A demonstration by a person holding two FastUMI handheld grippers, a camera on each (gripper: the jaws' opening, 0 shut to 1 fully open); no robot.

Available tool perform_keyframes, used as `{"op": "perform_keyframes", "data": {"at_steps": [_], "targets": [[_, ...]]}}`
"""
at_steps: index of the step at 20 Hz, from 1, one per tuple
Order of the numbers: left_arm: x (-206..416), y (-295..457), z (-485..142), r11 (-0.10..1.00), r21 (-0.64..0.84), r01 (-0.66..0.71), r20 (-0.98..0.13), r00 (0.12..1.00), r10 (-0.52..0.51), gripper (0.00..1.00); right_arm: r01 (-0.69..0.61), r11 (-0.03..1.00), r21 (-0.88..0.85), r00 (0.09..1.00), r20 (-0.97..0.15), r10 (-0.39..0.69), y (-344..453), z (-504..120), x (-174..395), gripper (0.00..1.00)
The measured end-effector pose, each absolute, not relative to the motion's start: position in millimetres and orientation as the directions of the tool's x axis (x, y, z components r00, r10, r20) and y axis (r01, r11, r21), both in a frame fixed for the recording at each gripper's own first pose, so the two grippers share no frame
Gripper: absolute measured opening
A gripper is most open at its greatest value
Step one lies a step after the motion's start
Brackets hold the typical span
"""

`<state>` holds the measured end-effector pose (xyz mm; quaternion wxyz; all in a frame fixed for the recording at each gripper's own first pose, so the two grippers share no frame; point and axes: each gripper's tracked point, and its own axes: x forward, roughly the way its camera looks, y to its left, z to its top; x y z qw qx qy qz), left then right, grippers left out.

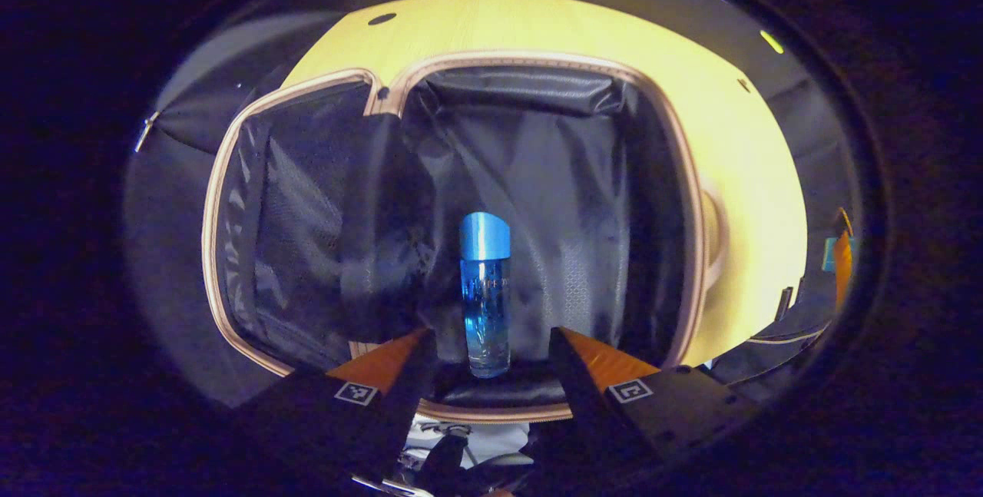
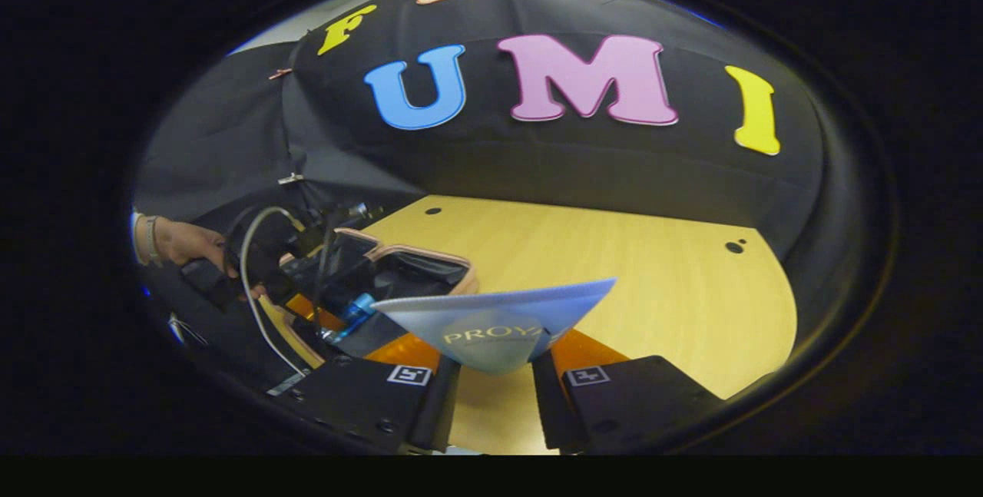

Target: First open the suitcase, pack the skin care products into it, and then close the suitcase.

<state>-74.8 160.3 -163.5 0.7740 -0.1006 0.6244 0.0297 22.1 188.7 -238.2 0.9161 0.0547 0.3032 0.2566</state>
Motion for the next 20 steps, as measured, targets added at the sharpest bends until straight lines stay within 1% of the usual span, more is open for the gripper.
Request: {"op": "perform_keyframes", "data": {"at_steps": [1,3,5,6,9,11,13,15,16,17,18,19,20], "targets": [[-74,161,-149,0.975,-0.166,-0.144,-0.951,0.285,-0.120,0.93,-0.453,0.844,0.287,0.654,-0.537,0.533,209,-239,22,0.48],[-82,175,-125,0.965,-0.223,-0.134,-0.908,0.389,-0.156,0.94,-0.467,0.796,0.386,0.561,-0.567,0.603,251,-249,15,0.48],[-100,201,-109,0.954,-0.244,-0.172,-0.880,0.452,-0.144,0.91,-0.423,0.755,0.502,0.469,-0.591,0.656,292,-265,9,0.48],[-110,220,-103,0.949,-0.239,-0.206,-0.876,0.467,-0.119,0.91,-0.391,0.748,0.536,0.423,-0.617,0.663,308,-276,2,0.48],[-146,277,-98,0.916,-0.228,-0.330,-0.879,0.474,-0.048,0.92,-0.326,0.760,0.561,0.313,-0.695,0.647,349,-315,-13,0.48],[-169,313,-103,0.873,-0.233,-0.429,-0.887,0.462,-0.009,0.94,-0.262,0.783,0.565,0.231,-0.750,0.619,369,-337,-25,0.48],[-178,345,-109,0.830,-0.240,-0.503,-0.889,0.458,0.020,0.94,-0.198,0.818,0.540,0.148,-0.809,0.569,382,-362,-36,0.48],[-183,380,-108,0.804,-0.233,-0.548,-0.888,0.456,0.054,0.94,-0.173,0.850,0.498,0.075,-0.854,0.515,386,-377,-49,0.48],[-185,399,-108,0.797,-0.220,-0.562,-0.889,0.452,0.074,0.94,-0.170,0.863,0.476,0.058,-0.869,0.491,386,-382,-51,0.49],[-186,416,-110,0.794,-0.206,-0.572,-0.890,0.447,0.092,0.94,-0.173,0.875,0.451,0.041,-0.885,0.464,385,-386,-55,0.43],[-186,429,-113,0.791,-0.191,-0.581,-0.893,0.437,0.106,0.94,-0.182,0.885,0.429,0.041,-0.896,0.442,383,-390,-56,0.44],[-184,435,-118,0.789,-0.180,-0.587,-0.897,0.428,0.114,0.94,-0.178,0.890,0.421,0.041,-0.900,0.434,384,-390,-56,0.52],[-183,441,-122,0.786,-0.173,-0.593,-0.902,0.416,0.115,0.94,-0.167,0.889,0.427,0.041,-0.898,0.439,386,-389,-55,0.55]]}}
